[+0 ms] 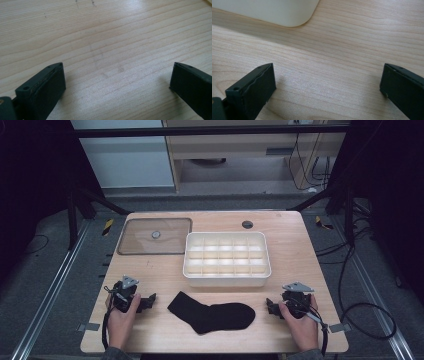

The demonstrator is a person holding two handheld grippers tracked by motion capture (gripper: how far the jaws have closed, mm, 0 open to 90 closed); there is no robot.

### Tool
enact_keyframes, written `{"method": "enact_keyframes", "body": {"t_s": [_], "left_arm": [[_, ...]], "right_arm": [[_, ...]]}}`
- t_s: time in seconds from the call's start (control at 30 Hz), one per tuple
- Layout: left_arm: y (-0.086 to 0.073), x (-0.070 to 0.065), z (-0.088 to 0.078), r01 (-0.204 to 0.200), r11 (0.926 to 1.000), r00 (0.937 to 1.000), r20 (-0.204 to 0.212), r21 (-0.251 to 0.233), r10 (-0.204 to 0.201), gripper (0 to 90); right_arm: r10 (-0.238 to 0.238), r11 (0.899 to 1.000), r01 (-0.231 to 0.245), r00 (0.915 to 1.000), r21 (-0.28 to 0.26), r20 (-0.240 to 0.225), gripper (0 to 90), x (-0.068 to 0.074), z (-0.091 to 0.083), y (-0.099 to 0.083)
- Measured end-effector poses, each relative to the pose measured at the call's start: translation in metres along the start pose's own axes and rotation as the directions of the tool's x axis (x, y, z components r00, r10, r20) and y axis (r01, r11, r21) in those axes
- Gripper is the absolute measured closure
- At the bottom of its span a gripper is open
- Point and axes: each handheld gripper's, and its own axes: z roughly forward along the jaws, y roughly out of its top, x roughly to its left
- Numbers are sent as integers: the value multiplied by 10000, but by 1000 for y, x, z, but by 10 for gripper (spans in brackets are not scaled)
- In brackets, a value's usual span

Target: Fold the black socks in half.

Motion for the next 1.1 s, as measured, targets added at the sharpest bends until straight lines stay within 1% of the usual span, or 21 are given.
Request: {"method": "enact_keyframes", "body": {"t_s": [0.13,0.23,0.27,0.3,0.33,0.37,0.4,0.43,0.47,0.5,0.53,0.57,0.63,0.67,0.77,0.8,0.83,0.9,0.93,0.97,1.1], "left_arm": [[2,-3,2,228,9997,9995,-221,0,-228,0],[2,-4,2,200,9998,9997,-114,-23,-200,0],[3,-6,-1,410,9990,9988,278,-152,-406,15],[3,-9,-4,455,9988,9980,455,-164,-447,45],[4,-13,-9,391,9992,9979,520,-94,-386,54],[4,-13,-9,391,9992,9979,520,-94,-386,54],[9,-19,-18,79,9999,9977,675,147,-89,59],[9,-19,-18,79,9999,9977,675,147,-89,61],[13,-22,-23,79,9996,9964,841,254,-100,60],[23,-28,-31,66,9989,9895,1439,461,-132,59],[23,-28,-31,66,9989,9895,1439,461,-132,59],[32,-33,-40,-73,9975,9869,1610,700,-41,57],[41,-39,-45,-124,9967,9822,1880,806,-29,56],[41,-39,-45,-124,9967,9822,1880,806,-29,53],[48,-47,-45,-461,9923,9823,1859,1149,241,57],[50,-53,-43,-597,9884,9797,1980,1396,313,61],[50,-53,-43,-597,9884,9797,1980,1396,313,65],[53,-62,-41,-899,9831,9762,2096,1593,553,74],[53,-62,-41,-899,9831,9762,2096,1593,553,82],[54,-68,-40,-1022,9806,9721,2261,1671,628,91],[58,-78,-38,-1288,9753,9670,2407,1793,835,120]], "right_arm": [[15,10000,-15,10000,1,18,4,0,0,0],[31,10000,-32,10000,-17,-20,11,0,0,0],[35,10000,-35,10000,-40,-3,27,0,-1,0],[33,10000,-33,10000,-1,-17,58,0,-2,0],[62,10000,-62,10000,56,-5,118,0,-4,1],[62,10000,-62,10000,56,-5,118,0,-4,1],[277,9996,-277,9990,11,-340,117,1,-12,5],[277,9996,-277,9990,11,-340,117,1,-12,5],[57,10000,-57,9984,-6,-562,167,5,-22,11],[-175,9998,176,9979,16,-627,189,7,-26,12],[-175,9998,176,9979,16,-627,189,7,-26,12],[-258,9992,286,9951,282,-956,235,12,-36,14],[-169,9986,243,9884,477,-1512,285,15,-43,17],[-169,9986,243,9884,477,-1512,285,15,-43,17],[-165,9973,307,9790,668,-2033,346,18,-49,22],[-150,9956,362,9723,868,-2331,377,22,-51,26],[-169,9938,433,9691,1022,-2462,389,24,-52,28],[-205,9918,527,9648,1165,-2621,422,28,-54,31],[-205,9918,527,9648,1165,-2621,422,28,-54,31],[-195,9892,605,9569,1333,-2897,436,33,-54,34],[-379,9853,878,9488,1467,-3135,466,44,-52,38]]}}
